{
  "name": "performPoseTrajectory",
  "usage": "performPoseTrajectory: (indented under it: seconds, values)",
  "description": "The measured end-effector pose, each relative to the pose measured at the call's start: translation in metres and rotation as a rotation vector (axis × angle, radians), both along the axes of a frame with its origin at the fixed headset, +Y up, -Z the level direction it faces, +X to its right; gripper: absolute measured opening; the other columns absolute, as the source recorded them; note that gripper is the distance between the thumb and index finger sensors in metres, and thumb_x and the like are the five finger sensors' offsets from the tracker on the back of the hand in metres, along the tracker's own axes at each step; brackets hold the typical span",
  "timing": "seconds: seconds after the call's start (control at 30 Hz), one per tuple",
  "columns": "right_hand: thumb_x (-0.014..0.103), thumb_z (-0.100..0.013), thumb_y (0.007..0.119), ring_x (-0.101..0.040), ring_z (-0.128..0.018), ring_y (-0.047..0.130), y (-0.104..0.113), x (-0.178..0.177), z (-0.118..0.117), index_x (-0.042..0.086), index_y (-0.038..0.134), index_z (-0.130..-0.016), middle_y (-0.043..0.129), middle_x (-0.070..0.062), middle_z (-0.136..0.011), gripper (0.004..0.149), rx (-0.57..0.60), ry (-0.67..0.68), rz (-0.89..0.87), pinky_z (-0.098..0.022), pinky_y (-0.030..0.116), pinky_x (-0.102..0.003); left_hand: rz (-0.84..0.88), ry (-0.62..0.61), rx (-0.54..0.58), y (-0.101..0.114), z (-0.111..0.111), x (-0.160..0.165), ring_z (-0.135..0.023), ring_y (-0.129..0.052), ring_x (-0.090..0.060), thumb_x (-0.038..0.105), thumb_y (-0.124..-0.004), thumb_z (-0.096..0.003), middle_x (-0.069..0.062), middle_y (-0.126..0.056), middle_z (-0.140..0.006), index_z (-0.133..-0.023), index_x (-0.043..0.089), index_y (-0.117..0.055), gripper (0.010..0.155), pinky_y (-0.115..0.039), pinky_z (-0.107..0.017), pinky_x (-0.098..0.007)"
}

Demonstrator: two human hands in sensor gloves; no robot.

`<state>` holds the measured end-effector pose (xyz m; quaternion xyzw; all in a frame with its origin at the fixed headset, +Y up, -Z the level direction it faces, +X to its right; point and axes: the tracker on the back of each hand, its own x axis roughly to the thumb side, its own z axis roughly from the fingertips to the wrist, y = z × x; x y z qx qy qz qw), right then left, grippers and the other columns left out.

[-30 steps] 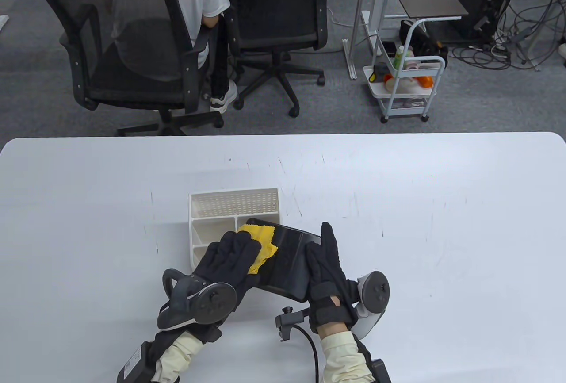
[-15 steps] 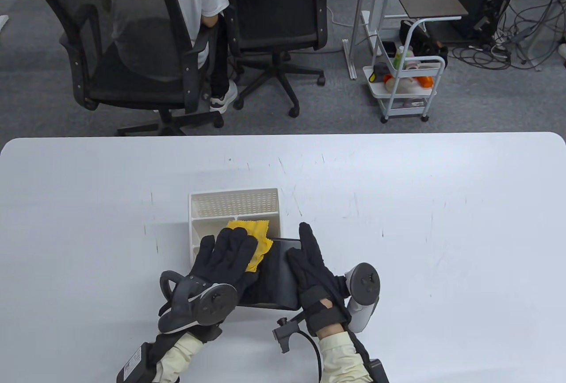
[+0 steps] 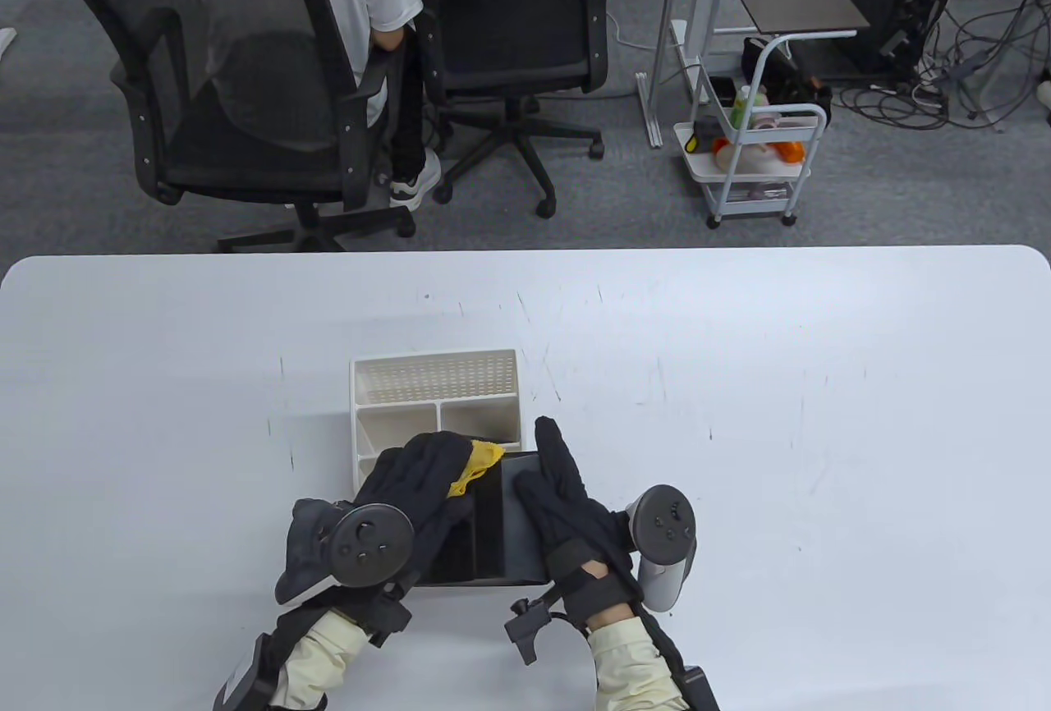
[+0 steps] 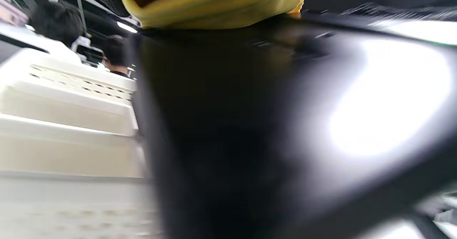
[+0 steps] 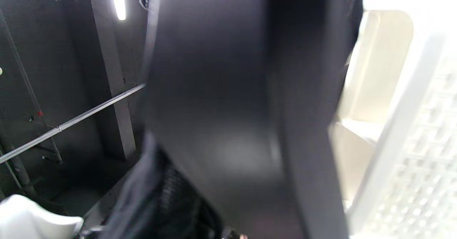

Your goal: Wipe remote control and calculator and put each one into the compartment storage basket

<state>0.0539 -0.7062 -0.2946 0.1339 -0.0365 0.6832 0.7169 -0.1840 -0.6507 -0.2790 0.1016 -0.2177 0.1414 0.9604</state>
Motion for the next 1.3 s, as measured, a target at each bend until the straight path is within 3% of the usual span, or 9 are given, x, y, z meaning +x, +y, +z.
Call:
performPoseTrajectory:
  seconds: [0.13,0.37,0.6,0.7,0.8,1.03,1.3]
  values:
    - [0.025,-0.061,0.062,-0.036,-0.055,0.100,0.000,0.001,0.000,-0.001,0.030,-0.113,0.082,-0.027,-0.088,0.066,0.011,-0.004,0.023,-0.035,0.091,-0.038,0.023,-0.005,-0.034,-0.002,-0.001,-0.003,-0.105,-0.071,-0.038,0.047,-0.055,-0.0552,-0.008,-0.071,-0.113,-0.109,0.022,-0.059,0.060,-0.060,-0.075,-0.057]
    - [0.025,-0.061,0.063,-0.036,-0.054,0.101,-0.001,-0.008,0.001,-0.002,0.030,-0.112,0.083,-0.026,-0.088,0.066,0.016,0.025,0.047,-0.034,0.091,-0.039,0.111,-0.140,-0.010,0.005,0.006,0.010,-0.106,-0.070,-0.038,0.048,-0.054,-0.0551,-0.008,-0.068,-0.114,-0.110,0.022,-0.056,0.061,-0.061,-0.075,-0.056]
    - [0.025,-0.061,0.062,-0.036,-0.054,0.101,0.000,0.001,0.000,-0.001,0.031,-0.113,0.083,-0.027,-0.088,0.066,0.008,0.003,-0.012,-0.034,0.091,-0.038,0.009,-0.024,0.014,0.003,0.004,0.000,-0.105,-0.072,-0.035,0.048,-0.055,-0.0554,-0.007,-0.071,-0.113,-0.109,0.023,-0.060,0.060,-0.062,-0.074,-0.054]
    - [0.025,-0.061,0.062,-0.036,-0.054,0.101,-0.001,0.002,0.000,-0.001,0.031,-0.113,0.083,-0.026,-0.088,0.066,0.008,-0.006,-0.004,-0.034,0.091,-0.038,0.021,-0.042,-0.016,0.001,0.004,0.004,-0.106,-0.066,-0.037,0.048,-0.055,-0.0555,-0.009,-0.066,-0.114,-0.110,0.022,-0.057,0.060,-0.060,-0.075,-0.055]
    - [0.025,-0.062,0.062,-0.035,-0.055,0.100,-0.002,0.002,0.000,-0.001,0.030,-0.113,0.082,-0.026,-0.088,0.066,-0.003,-0.030,-0.020,-0.035,0.091,-0.038,0.005,-0.097,0.034,0.000,0.009,0.016,-0.108,-0.060,-0.038,0.048,-0.055,-0.0552,-0.008,-0.059,-0.116,-0.111,0.022,-0.052,0.061,-0.058,-0.076,-0.055]
    - [0.025,-0.062,0.061,-0.036,-0.057,0.099,-0.010,0.022,-0.001,-0.001,0.028,-0.113,0.080,-0.026,-0.090,0.066,-0.070,-0.168,-0.201,-0.036,0.091,-0.038,-0.052,-0.221,0.056,-0.002,0.020,0.036,-0.109,-0.057,-0.034,0.049,-0.055,-0.0546,-0.005,-0.055,-0.116,-0.110,0.027,-0.051,0.060,-0.058,-0.076,-0.054]
    - [0.025,-0.062,0.061,-0.035,-0.057,0.099,-0.010,0.023,-0.002,-0.001,0.029,-0.113,0.080,-0.026,-0.090,0.065,-0.080,-0.127,-0.171,-0.036,0.091,-0.038,-0.103,-0.190,0.062,-0.003,0.019,0.037,-0.109,-0.056,-0.034,0.049,-0.054,-0.0547,-0.005,-0.054,-0.116,-0.111,0.027,-0.050,0.060,-0.055,-0.077,-0.053]
